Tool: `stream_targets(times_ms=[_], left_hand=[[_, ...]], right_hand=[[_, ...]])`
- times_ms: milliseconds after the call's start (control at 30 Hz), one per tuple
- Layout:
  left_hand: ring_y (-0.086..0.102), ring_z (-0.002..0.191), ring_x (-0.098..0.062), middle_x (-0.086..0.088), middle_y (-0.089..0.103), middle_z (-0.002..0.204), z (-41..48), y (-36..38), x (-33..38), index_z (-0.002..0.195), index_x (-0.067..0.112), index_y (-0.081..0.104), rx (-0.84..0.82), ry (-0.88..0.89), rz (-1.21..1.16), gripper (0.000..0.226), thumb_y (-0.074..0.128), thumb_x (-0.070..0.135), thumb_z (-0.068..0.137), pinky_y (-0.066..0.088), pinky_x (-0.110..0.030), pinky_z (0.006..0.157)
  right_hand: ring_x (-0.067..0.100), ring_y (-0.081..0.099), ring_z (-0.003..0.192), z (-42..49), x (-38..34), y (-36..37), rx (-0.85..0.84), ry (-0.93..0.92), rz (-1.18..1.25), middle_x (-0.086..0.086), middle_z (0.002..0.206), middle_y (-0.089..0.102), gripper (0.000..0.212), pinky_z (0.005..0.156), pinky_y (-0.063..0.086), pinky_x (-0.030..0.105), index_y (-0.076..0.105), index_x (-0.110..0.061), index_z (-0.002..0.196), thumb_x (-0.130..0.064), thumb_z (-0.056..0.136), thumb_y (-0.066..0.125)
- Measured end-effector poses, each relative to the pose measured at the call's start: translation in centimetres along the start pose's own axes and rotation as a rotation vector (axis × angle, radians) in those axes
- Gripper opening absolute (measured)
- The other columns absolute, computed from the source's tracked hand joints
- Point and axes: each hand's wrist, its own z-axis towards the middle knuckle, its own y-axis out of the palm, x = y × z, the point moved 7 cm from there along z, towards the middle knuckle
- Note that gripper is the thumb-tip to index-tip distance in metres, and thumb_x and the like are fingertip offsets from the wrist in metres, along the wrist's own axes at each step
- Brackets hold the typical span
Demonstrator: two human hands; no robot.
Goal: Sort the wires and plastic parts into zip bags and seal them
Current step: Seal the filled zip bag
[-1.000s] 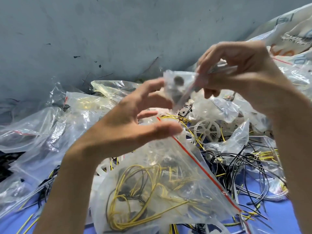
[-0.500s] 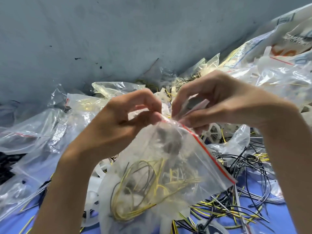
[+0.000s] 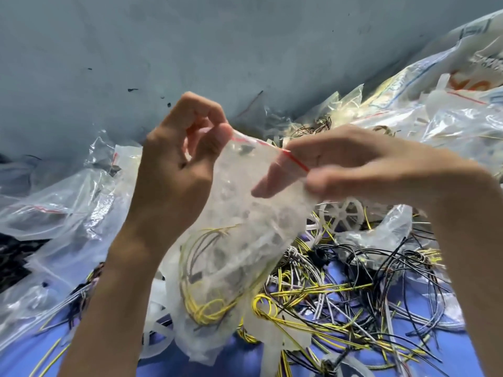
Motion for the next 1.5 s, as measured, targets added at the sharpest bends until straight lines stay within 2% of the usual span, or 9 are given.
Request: stream_targets(times_ms=[167, 333, 433, 567, 667, 767, 933, 1233, 1500], left_hand=[[0.044, 0.085, 0.004, 0.009, 0.047, 0.092, 0.8, -1.3, 0.7, 0.101, 0.035, 0.045, -0.03, 0.139, -0.062, 0.016, 0.058, 0.039, 0.091, 0.033, -0.008, 0.081], [0.054, 0.101, 0.014, 0.009, 0.049, 0.125, -1.1, 1.9, -5.5, 0.126, 0.036, 0.034, -0.396, -0.43, -0.102, 0.077, 0.071, 0.064, 0.065, 0.045, -0.005, 0.075], [0.065, 0.093, 0.002, 0.002, 0.069, 0.107, -3.1, 3.3, -7.4, 0.123, 0.018, 0.052, -0.564, -0.632, -0.116, 0.067, 0.066, 0.048, 0.064, 0.05, -0.017, 0.084], [0.063, 0.069, 0.0, 0.0, 0.069, 0.072, -2.7, 4.4, -5.9, 0.08, 0.008, 0.064, -0.536, -0.536, -0.144, 0.013, 0.065, 0.02, 0.083, 0.046, -0.011, 0.07], [0.057, 0.064, -0.006, 0.004, 0.061, 0.065, -2.1, 4.3, -5.2, 0.073, 0.01, 0.059, -0.447, -0.476, -0.123, 0.016, 0.065, 0.017, 0.085, 0.045, -0.02, 0.068], [0.048, 0.062, -0.008, 0.008, 0.052, 0.061, -1.1, 3.4, -3.7, 0.071, 0.015, 0.055, -0.304, -0.369, -0.171, 0.021, 0.07, 0.022, 0.084, 0.039, -0.021, 0.062], [0.044, 0.058, -0.008, 0.009, 0.048, 0.057, -1.1, 3.9, -3.0, 0.068, 0.016, 0.052, -0.294, -0.357, -0.203, 0.02, 0.059, 0.029, 0.08, 0.036, -0.02, 0.057], [0.044, 0.059, -0.005, 0.003, 0.046, 0.063, -0.7, 2.4, -3.0, 0.068, 0.01, 0.046, -0.028, -0.311, -0.171, 0.032, 0.048, 0.034, 0.09, 0.037, -0.012, 0.058], [0.054, 0.061, -0.006, 0.017, 0.055, 0.061, -0.7, 1.0, -4.3, 0.07, 0.026, 0.052, 0.127, -0.356, -0.12, 0.024, 0.052, 0.041, 0.089, 0.051, -0.044, 0.079]], right_hand=[[0.022, 0.062, 0.085, -0.5, 1.1, -3.9, 0.53, -0.039, -0.176, 0.005, 0.087, 0.068, 0.016, 0.08, 0.046, 0.038, 0.062, -0.028, 0.074, -0.037, 0.087, 0.056], [0.02, 0.057, 0.081, -1.2, 4.3, -6.4, 0.813, 0.049, 0.118, 0.013, 0.085, 0.06, 0.018, 0.075, 0.058, 0.04, 0.06, -0.025, 0.067, -0.033, 0.082, 0.055], [0.021, 0.06, 0.085, -1.2, 5.1, -6.4, 0.815, 0.066, 0.13, 0.008, 0.09, 0.055, 0.02, 0.081, 0.057, 0.041, 0.062, -0.023, 0.066, -0.031, 0.084, 0.056], [0.03, 0.062, 0.093, -1.1, 5.8, -6.6, 0.82, 0.126, 0.041, 0.012, 0.098, 0.06, 0.024, 0.091, 0.051, 0.047, 0.063, -0.021, 0.066, -0.036, 0.082, 0.055], [0.023, 0.058, 0.08, -1.5, 5.6, -7.0, 0.854, 0.124, 0.014, 0.015, 0.085, 0.061, 0.022, 0.077, 0.054, 0.035, 0.061, -0.023, 0.066, -0.036, 0.082, 0.053], [0.031, 0.052, 0.076, -2.5, 5.6, -7.8, 0.949, 0.128, 0.111, 0.031, 0.084, 0.054, 0.025, 0.082, 0.046, 0.065, 0.061, -0.024, 0.065, -0.033, 0.087, 0.055], [0.021, 0.064, 0.088, -2.3, 6.4, -7.7, 0.876, 0.154, 0.198, 0.002, 0.085, 0.06, 0.032, 0.071, 0.059, 0.03, 0.059, -0.024, 0.066, -0.017, 0.096, 0.051], [0.022, 0.062, 0.089, -2.2, 6.1, -7.7, 0.796, 0.14, 0.198, -0.004, 0.076, 0.061, 0.039, 0.08, 0.058, 0.032, 0.061, -0.027, 0.062, -0.017, 0.097, 0.049], [0.016, 0.063, 0.094, -1.8, 6.4, -5.9, 0.56, 0.285, 0.096, 0.008, 0.091, 0.067, 0.037, 0.094, 0.051, 0.042, 0.063, -0.015, 0.082, -0.05, 0.079, 0.052]])
